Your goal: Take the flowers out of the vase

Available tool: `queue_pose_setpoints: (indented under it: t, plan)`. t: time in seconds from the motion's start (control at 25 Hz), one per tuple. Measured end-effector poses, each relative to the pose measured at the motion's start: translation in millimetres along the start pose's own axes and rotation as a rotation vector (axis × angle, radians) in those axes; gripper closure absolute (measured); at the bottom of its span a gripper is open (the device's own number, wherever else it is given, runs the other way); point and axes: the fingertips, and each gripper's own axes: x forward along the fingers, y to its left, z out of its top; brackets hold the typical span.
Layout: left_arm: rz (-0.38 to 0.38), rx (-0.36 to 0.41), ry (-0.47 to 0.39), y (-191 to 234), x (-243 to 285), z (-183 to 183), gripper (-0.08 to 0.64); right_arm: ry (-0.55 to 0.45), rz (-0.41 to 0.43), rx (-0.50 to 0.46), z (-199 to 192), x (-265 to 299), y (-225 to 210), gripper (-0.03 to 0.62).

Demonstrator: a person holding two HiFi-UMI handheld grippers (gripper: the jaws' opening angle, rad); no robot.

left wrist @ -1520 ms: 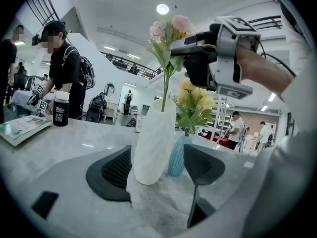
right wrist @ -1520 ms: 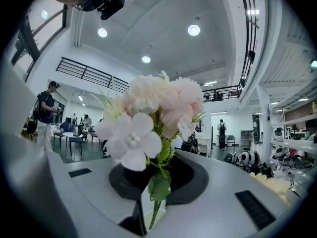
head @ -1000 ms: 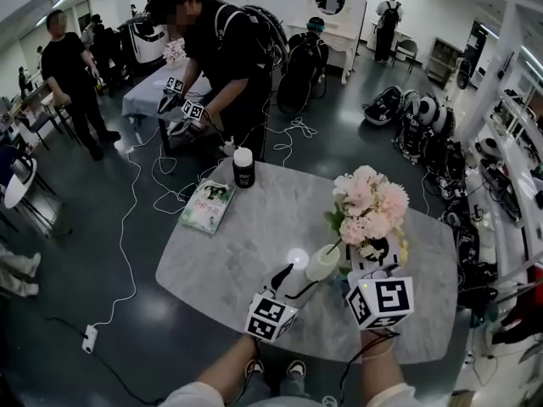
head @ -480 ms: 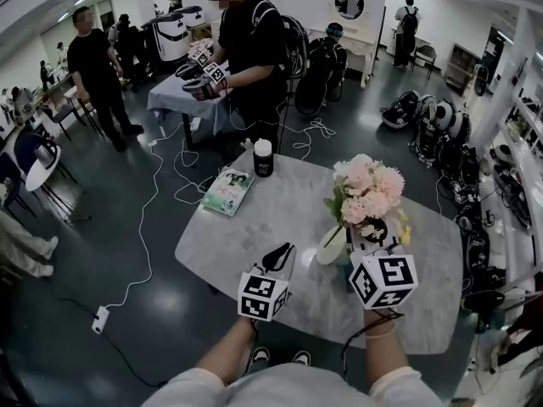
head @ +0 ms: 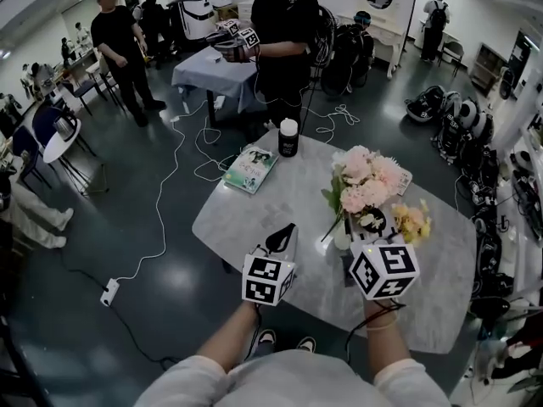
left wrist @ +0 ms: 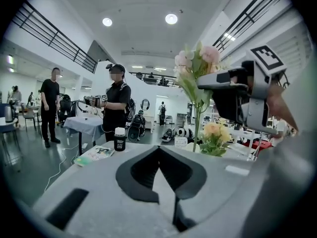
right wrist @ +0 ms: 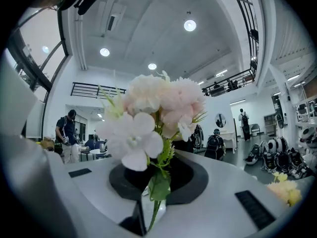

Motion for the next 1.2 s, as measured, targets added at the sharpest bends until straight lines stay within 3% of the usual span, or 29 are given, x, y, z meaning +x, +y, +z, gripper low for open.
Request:
queue_pose_setpoints:
  t: [0.56, 1.2]
  plan:
    - [0.093, -0.083, 0.08, 56.4, -12.4, -49.0, 0.551, 0.183, 0.079, 0.165, -92.5, 43.1, 47.7, 0.543]
    - [0.079, -0.145, 0.221, 75.9, -4.7, -128.5, 0.551, 0.428, 0.027, 0.35, -226.9, 59.4, 53.0, 0.545]
